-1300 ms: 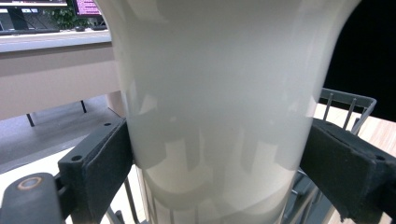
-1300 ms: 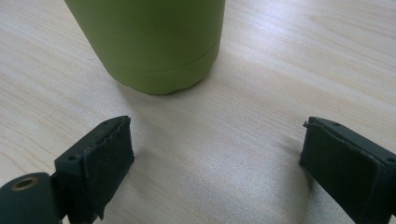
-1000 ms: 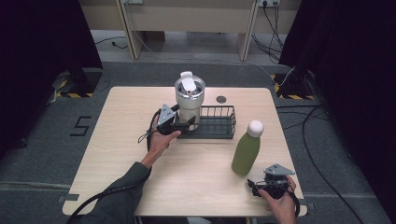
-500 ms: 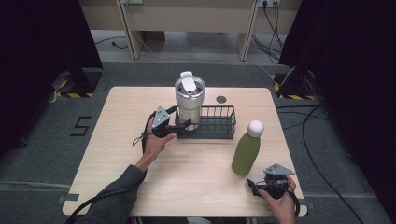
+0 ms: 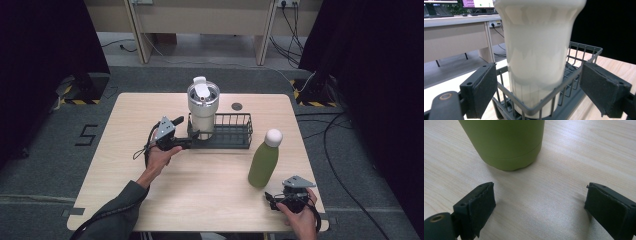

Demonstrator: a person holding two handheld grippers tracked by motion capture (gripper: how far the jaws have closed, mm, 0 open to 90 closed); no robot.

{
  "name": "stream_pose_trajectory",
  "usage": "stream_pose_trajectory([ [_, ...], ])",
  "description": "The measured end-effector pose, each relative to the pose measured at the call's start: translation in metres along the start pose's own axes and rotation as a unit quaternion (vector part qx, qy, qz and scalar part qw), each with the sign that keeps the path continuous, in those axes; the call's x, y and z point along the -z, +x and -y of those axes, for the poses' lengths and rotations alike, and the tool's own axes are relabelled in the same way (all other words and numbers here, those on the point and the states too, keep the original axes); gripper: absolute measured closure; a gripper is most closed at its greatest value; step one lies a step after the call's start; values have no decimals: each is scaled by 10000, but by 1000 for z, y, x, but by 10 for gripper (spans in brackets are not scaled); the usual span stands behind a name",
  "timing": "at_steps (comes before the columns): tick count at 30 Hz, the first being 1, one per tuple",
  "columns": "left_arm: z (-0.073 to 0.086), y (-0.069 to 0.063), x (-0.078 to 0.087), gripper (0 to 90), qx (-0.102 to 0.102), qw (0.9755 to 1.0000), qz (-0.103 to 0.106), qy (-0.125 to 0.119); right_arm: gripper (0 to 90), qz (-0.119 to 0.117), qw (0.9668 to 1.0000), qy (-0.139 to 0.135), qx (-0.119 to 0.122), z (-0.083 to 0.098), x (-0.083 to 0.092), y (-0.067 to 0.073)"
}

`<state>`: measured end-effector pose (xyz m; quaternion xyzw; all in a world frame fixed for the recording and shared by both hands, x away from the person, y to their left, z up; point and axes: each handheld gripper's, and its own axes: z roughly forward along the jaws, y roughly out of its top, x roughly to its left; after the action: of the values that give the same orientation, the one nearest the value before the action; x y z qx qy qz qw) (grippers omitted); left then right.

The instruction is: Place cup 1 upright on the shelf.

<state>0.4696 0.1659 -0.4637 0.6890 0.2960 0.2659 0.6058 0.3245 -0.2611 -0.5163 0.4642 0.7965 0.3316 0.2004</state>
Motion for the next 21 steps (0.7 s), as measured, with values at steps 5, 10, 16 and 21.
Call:
stream_pose_trajectory([
  [5,1,0,10,144,55,10000,37,-2,94,2,10000,3,-5,0,0,0],
  [10,1,1,19,144,160,9999,54,-14,93,1,10000,4,-4,0,0,0],
  [16,1,0,28,144,117,9999,99,-30,93,2,10000,4,-4,0,0,0],
  [21,1,-2,35,145,89,9999,121,-28,93,1,10000,7,-8,0,0,0],
])
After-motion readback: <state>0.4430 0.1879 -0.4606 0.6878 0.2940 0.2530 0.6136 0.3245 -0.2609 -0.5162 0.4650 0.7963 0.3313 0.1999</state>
